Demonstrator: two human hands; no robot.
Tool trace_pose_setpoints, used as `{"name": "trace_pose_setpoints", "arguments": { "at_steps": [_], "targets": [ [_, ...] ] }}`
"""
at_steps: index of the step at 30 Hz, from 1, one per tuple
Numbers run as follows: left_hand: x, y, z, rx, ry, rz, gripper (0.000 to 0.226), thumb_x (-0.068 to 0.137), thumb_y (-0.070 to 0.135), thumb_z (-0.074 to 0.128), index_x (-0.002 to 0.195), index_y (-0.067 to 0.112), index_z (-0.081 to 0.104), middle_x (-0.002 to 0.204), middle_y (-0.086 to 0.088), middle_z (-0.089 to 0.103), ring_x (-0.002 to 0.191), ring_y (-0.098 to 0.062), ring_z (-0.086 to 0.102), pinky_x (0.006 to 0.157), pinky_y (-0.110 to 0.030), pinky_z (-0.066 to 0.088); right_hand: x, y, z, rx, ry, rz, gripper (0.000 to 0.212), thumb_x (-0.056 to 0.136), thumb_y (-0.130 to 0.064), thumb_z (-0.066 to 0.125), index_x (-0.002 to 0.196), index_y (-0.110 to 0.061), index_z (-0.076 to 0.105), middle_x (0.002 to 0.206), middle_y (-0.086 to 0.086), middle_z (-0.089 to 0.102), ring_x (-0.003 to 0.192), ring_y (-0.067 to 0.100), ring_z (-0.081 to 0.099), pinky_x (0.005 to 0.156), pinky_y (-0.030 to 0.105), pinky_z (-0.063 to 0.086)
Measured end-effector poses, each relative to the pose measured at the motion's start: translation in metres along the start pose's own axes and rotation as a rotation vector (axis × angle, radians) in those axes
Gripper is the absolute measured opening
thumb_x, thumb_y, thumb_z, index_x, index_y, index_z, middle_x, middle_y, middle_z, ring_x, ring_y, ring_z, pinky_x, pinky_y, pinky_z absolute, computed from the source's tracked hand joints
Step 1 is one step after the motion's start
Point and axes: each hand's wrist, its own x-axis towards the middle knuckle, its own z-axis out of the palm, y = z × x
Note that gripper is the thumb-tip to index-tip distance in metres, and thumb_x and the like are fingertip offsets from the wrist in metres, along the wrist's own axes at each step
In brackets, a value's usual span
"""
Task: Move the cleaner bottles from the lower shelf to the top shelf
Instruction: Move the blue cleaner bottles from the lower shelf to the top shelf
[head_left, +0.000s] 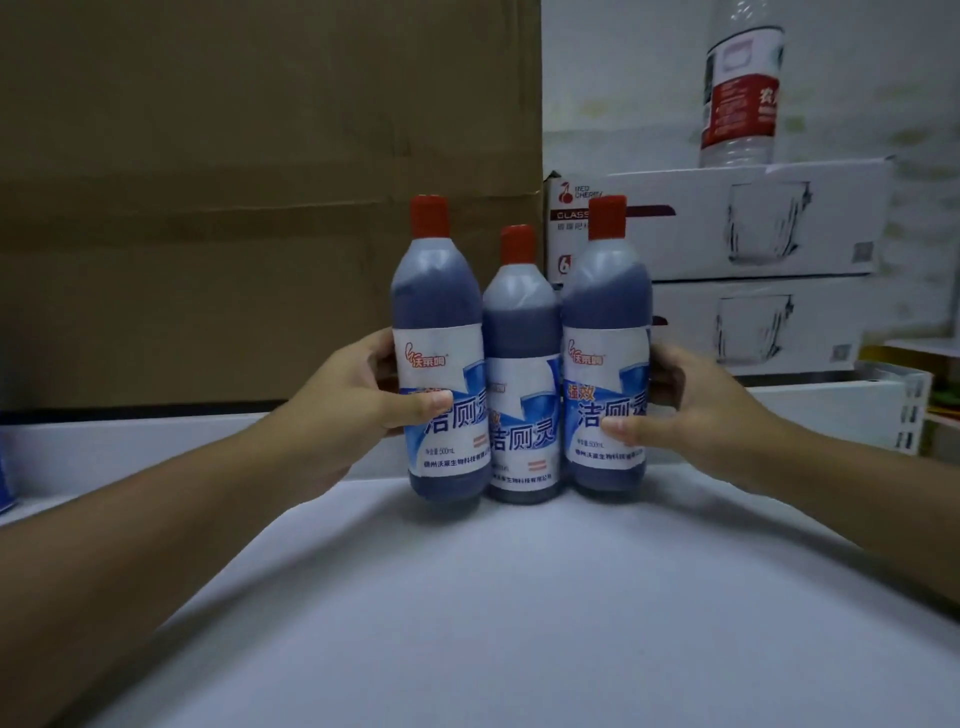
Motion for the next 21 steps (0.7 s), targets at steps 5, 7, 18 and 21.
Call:
{"name": "trace_pose_setpoints", "arguments": {
  "at_steps": [5,7,18,21],
  "targets": [
    [0.002,-0.015,-0.003,-0.056,0.053,-0.040,0.047,0.072,-0.009,0.066,0.105,0.024,0.057,0.104,-0.002,0.069,0.098,-0.020,0.065,0.080,-0.035,0.054,0.002,0.018,0.005,0.001,-0.003,-0.001,0.077,0.061,-0.016,0.081,0.130,-0.020,0.047,0.121,-0.002,0.062,0.110,0.018,0.060,0.097,0.041,0.049],
    [0.002,-0.020,-0.001,-0.063,0.050,-0.028,0.047,0.073,-0.012,0.064,0.104,0.024,0.058,0.102,-0.002,0.069,0.098,-0.021,0.065,0.078,-0.033,0.054,0.002,0.019,0.005,0.034,-0.012,-0.013,0.080,0.062,-0.012,0.080,0.133,-0.022,0.043,0.118,-0.004,0.062,0.108,0.014,0.060,0.093,0.038,0.050],
    [-0.007,-0.034,-0.001,0.327,0.056,0.057,0.073,0.068,0.003,0.080,0.125,0.033,0.044,0.109,0.013,0.063,0.097,-0.006,0.063,0.074,-0.020,0.055,-0.005,0.024,0.005,-0.046,-0.016,-0.053,0.065,0.073,-0.018,0.076,0.124,-0.035,0.039,0.118,-0.010,0.058,0.112,0.012,0.056,0.097,0.036,0.048],
    [-0.011,-0.035,0.002,0.531,0.044,-0.004,0.082,0.064,0.014,0.085,0.127,0.038,0.038,0.103,0.016,0.058,0.083,-0.008,0.063,0.063,-0.016,0.052,-0.009,0.023,0.006,-0.105,-0.017,-0.047,0.067,0.076,-0.024,0.073,0.133,-0.031,0.037,0.109,-0.016,0.057,0.104,0.007,0.057,0.093,0.031,0.049]
  ]
}}
